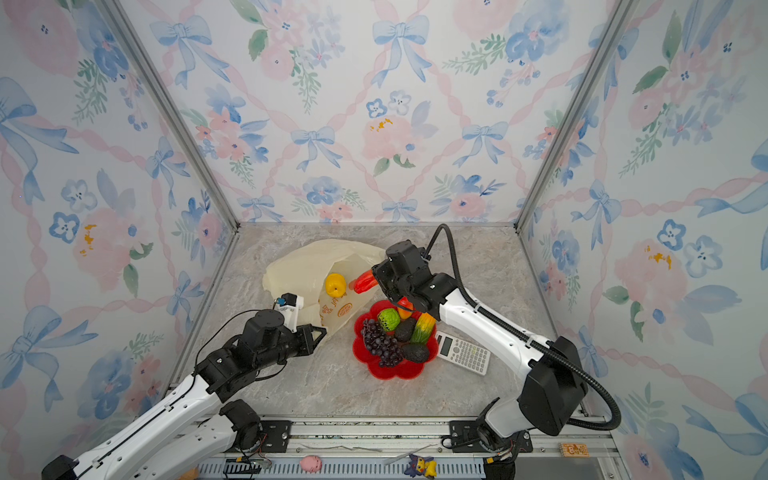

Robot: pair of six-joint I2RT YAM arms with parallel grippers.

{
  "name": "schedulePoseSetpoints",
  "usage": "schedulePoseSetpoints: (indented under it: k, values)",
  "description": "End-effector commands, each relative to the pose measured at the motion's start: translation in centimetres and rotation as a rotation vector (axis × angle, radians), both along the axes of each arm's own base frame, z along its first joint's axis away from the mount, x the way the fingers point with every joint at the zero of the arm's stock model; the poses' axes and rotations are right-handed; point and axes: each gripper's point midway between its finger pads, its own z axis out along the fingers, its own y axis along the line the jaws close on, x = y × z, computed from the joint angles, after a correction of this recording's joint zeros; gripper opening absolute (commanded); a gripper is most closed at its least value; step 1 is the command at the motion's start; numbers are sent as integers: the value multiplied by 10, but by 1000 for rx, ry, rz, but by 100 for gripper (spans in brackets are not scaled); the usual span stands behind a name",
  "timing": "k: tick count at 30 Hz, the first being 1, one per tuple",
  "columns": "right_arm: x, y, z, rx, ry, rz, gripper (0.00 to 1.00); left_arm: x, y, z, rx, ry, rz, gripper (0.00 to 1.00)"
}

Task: Place the fruits into the plastic bag
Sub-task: 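Lift the mango and swing it toward the bag mouth with the right gripper, then insert the mango into the bag beside the yellow pepper with the right gripper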

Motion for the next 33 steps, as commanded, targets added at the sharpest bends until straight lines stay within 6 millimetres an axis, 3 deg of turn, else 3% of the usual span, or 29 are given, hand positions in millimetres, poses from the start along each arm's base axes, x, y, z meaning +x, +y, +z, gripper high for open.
schedulePoseSetpoints:
  k: [1, 6, 15, 25, 33]
  values:
    - [7, 27, 8, 12, -44, 43, 30, 2, -2, 14, -32, -25, 9, 0]
    - [11, 61, -14, 16, -12, 91, 30, 2, -1, 15, -41, -24, 23, 0]
    - [16, 104, -48, 35, 39, 154, 35, 5, -1, 17, -45, -30, 35, 0]
    - [16, 146, -85, 134, 130, 183, 39, 9, -5, 20, -52, -41, 28, 0]
    - [33, 167, -102, 219, 162, 187, 46, 9, -5, 22, -52, -49, 24, 0]
